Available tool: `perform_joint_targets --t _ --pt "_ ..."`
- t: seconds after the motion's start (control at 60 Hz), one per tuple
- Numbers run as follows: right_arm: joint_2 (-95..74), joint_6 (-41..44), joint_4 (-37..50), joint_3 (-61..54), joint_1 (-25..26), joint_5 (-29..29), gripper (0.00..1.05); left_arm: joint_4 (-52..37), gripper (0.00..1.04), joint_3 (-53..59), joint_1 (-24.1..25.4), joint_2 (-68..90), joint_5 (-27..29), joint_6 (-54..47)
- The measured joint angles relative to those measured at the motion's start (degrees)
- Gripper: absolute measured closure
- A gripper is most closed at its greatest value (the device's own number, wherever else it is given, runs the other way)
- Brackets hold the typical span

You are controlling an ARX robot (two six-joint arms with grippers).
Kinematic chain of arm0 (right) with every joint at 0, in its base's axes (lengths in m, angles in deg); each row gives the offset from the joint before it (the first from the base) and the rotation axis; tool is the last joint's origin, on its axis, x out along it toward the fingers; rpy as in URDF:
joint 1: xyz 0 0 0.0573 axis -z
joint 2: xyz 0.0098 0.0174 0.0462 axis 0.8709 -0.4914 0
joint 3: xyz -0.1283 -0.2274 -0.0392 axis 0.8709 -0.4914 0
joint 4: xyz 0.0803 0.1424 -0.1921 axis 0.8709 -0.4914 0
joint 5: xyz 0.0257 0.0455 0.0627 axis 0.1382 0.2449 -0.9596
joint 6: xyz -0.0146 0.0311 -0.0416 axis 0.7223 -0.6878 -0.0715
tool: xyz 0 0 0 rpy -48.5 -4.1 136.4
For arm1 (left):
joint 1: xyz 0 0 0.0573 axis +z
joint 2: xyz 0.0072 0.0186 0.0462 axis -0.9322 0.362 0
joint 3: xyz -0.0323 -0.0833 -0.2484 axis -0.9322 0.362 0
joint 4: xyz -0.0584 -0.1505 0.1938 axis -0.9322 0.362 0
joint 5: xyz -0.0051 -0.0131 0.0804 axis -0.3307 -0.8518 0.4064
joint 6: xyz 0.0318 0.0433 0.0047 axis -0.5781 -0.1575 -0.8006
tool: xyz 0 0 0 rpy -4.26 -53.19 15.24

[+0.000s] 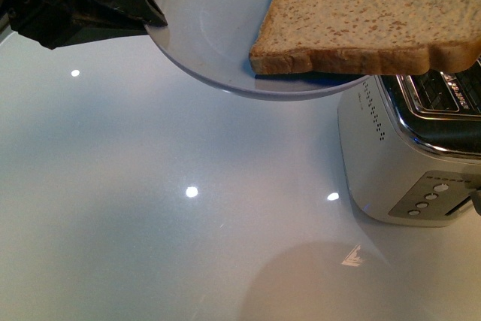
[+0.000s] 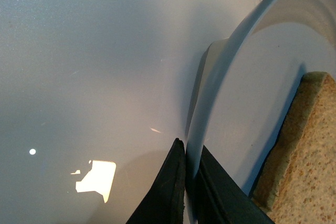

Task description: Left arm holds plate, right arm toasts bread

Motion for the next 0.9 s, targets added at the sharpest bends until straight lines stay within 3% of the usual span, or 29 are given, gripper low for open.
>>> perform_joint_targets --t 0.4,0.9 --pt "-25.59 -18.34 18.08 10.54 -6.58 -7.48 0.09 0.0 1.02 0.0 0.0 -0.02 0.04 0.0" --pt "-43.08 -37.11 30.77 16.04 -13.2 -15.21 0.09 0.0 1.02 0.0 0.0 -0.02 0.02 0.02"
